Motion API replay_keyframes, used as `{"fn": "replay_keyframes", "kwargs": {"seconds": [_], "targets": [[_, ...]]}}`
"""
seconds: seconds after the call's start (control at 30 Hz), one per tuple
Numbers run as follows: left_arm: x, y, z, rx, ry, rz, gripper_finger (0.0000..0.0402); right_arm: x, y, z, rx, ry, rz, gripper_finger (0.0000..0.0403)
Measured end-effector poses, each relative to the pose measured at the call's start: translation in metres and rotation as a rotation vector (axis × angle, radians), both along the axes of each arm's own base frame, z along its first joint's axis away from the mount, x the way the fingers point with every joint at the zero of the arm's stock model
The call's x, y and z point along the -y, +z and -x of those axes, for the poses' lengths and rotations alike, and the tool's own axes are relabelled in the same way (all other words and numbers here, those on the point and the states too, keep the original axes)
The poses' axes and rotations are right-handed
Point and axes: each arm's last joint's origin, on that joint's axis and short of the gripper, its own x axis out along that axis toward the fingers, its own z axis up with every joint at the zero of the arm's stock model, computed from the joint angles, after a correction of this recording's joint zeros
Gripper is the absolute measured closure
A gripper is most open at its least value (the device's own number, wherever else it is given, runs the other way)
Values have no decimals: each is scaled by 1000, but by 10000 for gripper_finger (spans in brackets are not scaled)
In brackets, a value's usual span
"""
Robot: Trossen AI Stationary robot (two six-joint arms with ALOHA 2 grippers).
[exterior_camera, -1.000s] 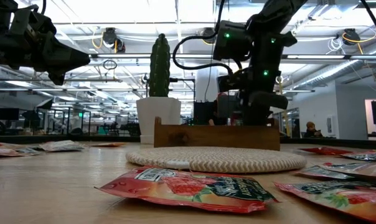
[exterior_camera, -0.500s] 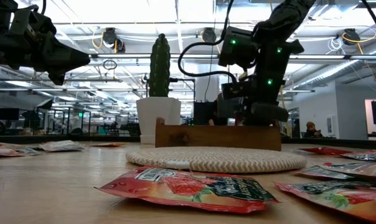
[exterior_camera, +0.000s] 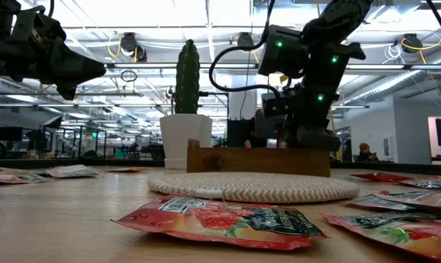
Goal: Pick & Place Tea
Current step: Put the red tea bag into the right section of the wooden organizer
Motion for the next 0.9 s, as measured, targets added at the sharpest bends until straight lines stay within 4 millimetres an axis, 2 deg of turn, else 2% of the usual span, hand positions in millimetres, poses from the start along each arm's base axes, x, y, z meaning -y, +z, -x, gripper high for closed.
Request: {"fn": "replay_keyframes", "kwargs": {"seconds": [0.27, 0.43, 0.67, 0.9], "targets": [[0, 0, 0, 0, 0, 0, 350, -8, 1, 1, -4, 19, -3, 403], [0, 0, 0, 0, 0, 0, 350, -13, 8, 2, 22, 35, -6, 403], [0, 0, 0, 0, 0, 0, 350, -19, 15, 2, 36, 132, -168, 403], [0, 0, 0, 0, 0, 0, 350, -17, 16, 2, 37, 113, -112, 403]]}}
